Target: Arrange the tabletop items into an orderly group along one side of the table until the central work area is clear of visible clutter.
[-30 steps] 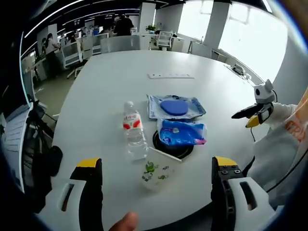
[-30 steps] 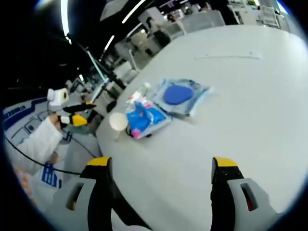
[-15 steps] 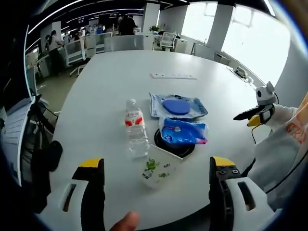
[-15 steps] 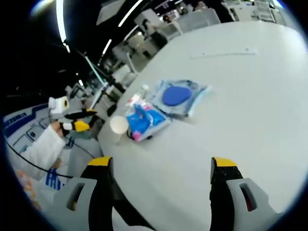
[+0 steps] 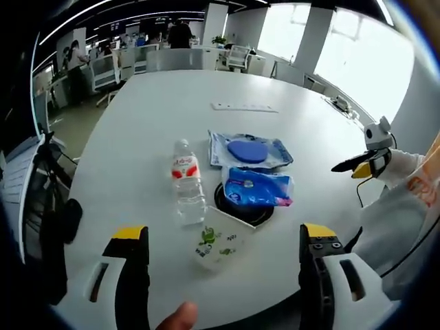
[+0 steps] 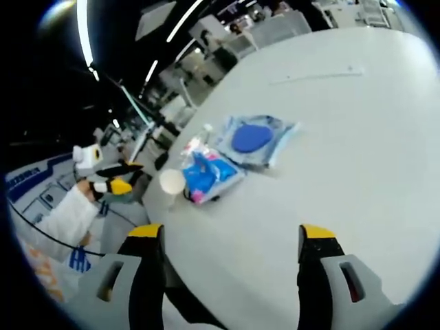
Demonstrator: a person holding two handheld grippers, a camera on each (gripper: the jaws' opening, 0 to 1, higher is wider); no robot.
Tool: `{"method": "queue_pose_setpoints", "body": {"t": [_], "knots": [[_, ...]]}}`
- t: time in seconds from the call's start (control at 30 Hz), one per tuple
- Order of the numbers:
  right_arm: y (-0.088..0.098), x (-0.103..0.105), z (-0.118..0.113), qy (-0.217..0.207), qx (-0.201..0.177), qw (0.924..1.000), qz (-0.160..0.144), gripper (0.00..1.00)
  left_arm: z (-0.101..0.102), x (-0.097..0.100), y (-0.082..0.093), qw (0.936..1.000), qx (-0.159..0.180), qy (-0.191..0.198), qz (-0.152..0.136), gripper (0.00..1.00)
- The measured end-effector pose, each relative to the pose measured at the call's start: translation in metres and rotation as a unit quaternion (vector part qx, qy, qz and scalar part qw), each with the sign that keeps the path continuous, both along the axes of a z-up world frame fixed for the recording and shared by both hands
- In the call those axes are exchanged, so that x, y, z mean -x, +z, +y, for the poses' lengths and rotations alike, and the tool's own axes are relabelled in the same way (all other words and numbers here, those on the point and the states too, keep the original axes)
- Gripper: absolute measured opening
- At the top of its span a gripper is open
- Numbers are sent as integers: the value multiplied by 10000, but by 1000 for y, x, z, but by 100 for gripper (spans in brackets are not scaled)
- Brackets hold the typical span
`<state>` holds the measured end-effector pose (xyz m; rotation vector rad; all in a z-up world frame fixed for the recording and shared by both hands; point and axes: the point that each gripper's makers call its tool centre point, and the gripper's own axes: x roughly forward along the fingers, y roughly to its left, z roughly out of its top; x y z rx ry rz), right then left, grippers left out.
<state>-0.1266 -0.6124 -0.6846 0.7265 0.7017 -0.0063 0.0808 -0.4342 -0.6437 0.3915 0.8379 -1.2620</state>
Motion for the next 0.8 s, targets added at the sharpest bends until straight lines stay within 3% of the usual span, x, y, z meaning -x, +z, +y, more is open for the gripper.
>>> {"method": "queue_pose_setpoints", "body": {"t": [0.33, 0.8], "knots": [[1, 3, 3, -6, -56, 10000, -1, 76, -6, 10, -8, 9999, -7, -91, 104, 93], [-4, 4, 9, 29, -115, 9999, 82, 76, -5, 5, -7, 9999, 43, -56, 92, 92]]}}
